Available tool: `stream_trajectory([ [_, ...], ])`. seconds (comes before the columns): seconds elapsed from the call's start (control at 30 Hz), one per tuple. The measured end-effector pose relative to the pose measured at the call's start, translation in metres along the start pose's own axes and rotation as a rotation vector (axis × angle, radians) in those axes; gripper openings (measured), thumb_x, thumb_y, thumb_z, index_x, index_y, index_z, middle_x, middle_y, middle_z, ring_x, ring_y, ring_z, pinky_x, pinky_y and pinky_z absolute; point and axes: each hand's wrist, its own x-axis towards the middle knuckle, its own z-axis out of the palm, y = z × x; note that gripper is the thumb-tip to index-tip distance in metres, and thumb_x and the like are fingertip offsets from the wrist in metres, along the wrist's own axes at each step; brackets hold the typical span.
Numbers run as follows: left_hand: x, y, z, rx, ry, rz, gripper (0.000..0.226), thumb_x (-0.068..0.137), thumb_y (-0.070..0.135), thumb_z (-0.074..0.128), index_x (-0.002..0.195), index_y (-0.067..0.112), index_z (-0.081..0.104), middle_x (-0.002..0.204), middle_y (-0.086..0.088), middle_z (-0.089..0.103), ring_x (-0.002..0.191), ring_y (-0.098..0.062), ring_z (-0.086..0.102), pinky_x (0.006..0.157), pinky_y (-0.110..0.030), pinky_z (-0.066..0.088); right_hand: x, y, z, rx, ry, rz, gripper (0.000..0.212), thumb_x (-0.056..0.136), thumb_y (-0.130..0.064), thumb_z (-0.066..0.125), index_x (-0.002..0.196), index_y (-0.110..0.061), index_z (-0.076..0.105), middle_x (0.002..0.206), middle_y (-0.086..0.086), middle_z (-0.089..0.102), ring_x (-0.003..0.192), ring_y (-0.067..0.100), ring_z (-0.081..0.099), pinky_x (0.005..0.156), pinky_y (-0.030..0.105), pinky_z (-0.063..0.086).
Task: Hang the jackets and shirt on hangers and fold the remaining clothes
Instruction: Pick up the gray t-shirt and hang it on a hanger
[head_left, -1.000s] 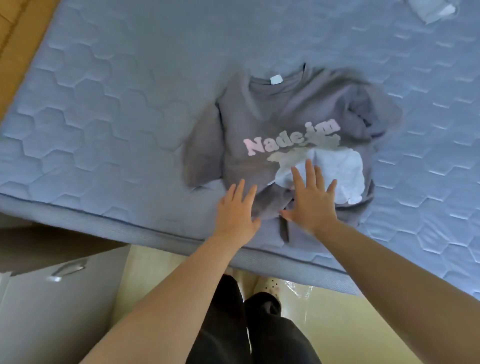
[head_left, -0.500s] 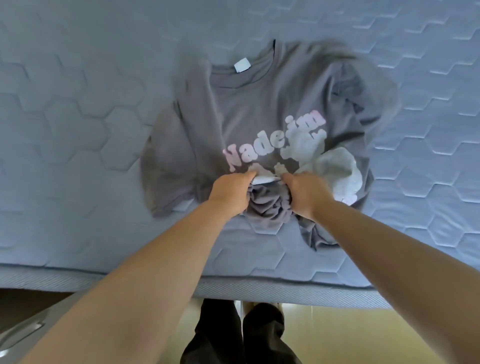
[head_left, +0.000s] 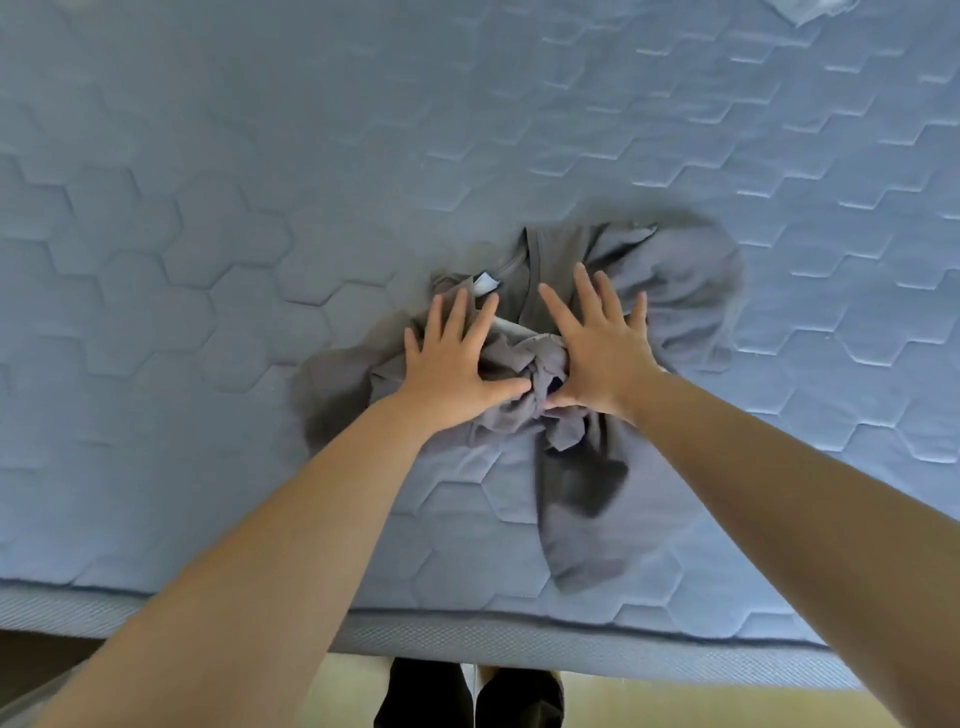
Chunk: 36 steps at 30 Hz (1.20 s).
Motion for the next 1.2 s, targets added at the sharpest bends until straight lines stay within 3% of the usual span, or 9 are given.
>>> stream_trajectory([
  [0.2,0.049,-0.024,0.04,0.2,-0.032,-0.086,0.125,0.059,0.079,0.063,0.144,0.044,-0.022,0.157,-0.003,-0.024,0.145,-0.029,-0.016,0.107,-0.07,0.005,0.063,0.011,0.041,-0.041,-0.005,-0.014,0.125,0.067,-0.069,0.066,0.147,-0.031,-0.022,0.158,0.011,-0.015,0.146,0.032,-0.01,0.11,0.066,0.001],
  [0.4,0.062,-0.029,0.059,0.181,0.26,-0.008,0.102,0.069,0.045,0.074,0.151,0.027,0.015,0.127,-0.009,0.052,0.115,-0.029,0.049,0.089,-0.041,0.043,0.08,0.012,0.054,0.023,0.019,-0.018,0.086,0.076,-0.056,0.063,0.144,-0.018,0.026,0.128,0.013,0.051,0.121,0.033,0.046,0.102,0.046,0.033],
  [0.5,0.034,-0.022,0.059,-0.092,0.243,-0.009,0.065,0.075,0.023,0.068,0.137,0.023,0.046,0.111,-0.004,0.065,0.103,-0.028,0.06,0.075,-0.032,0.046,0.041,-0.003,0.054,0.034,0.197,-0.073,0.025,0.078,-0.031,0.063,0.092,-0.012,0.055,0.089,0.011,0.066,0.086,0.034,0.061,0.076,0.039,0.041],
  [0.57,0.009,-0.016,0.047,-0.259,0.228,0.005,0.05,0.077,0.019,0.07,0.125,0.02,0.057,0.106,-0.004,0.069,0.099,-0.028,0.062,0.07,-0.025,0.041,0.008,-0.008,0.047,0.117,0.385,-0.105,0.021,0.059,-0.013,0.072,0.07,-0.011,0.053,0.065,0.009,0.059,0.063,0.032,0.058,0.059,0.034,0.038],
  [0.8,-0.067,0.03,-0.001,-0.454,0.661,0.355,0.042,0.069,0.008,0.072,0.109,0.007,0.063,0.097,-0.009,0.066,0.09,-0.021,0.06,0.081,-0.027,0.047,-0.087,-0.026,0.002,0.732,0.915,-0.003,0.021,0.066,-0.003,0.07,0.079,-0.004,0.054,0.088,0.013,0.053,0.083,0.028,0.047,0.069,0.033,0.043],
  [0.93,-0.063,0.039,0.016,0.168,0.204,0.239,0.091,0.066,0.042,0.078,0.144,0.025,0.036,0.149,-0.012,0.03,0.139,-0.034,0.024,0.107,-0.057,0.025,-0.105,0.003,0.026,0.193,0.281,0.161,0.067,0.063,-0.04,0.079,0.115,-0.008,0.053,0.153,0.022,0.019,0.139,0.042,0.02,0.106,0.063,0.026],
  [1.0,-0.06,0.043,0.042,0.228,-0.178,0.178,0.122,0.064,0.067,0.071,0.151,0.033,-0.008,0.158,-0.003,-0.021,0.144,-0.03,-0.02,0.111,-0.063,0.0,-0.113,0.018,0.04,0.068,-0.139,0.119,0.124,0.059,-0.067,0.074,0.152,-0.018,0.007,0.157,0.014,-0.019,0.145,0.035,-0.012,0.111,0.064,0.005],
  [1.07,-0.058,0.049,0.073,0.232,-0.28,0.181,0.135,0.059,0.075,0.068,0.146,0.032,-0.026,0.153,-0.002,-0.034,0.141,-0.028,-0.029,0.11,-0.066,-0.004,-0.118,0.025,0.059,0.022,-0.236,0.034,0.142,0.056,-0.076,0.069,0.141,-0.025,-0.033,0.154,0.01,-0.029,0.144,0.032,-0.019,0.11,0.065,-0.001],
  [1.2,-0.052,0.057,0.114,0.303,-0.252,0.154,0.138,0.058,0.08,0.063,0.146,0.025,-0.027,0.156,-0.008,-0.027,0.143,-0.031,-0.024,0.108,-0.069,-0.001,-0.114,0.025,0.1,-0.055,-0.283,-0.027,0.138,0.06,-0.076,0.067,0.141,-0.028,-0.035,0.158,0.008,-0.013,0.146,0.03,-0.005,0.109,0.067,0.007],
])
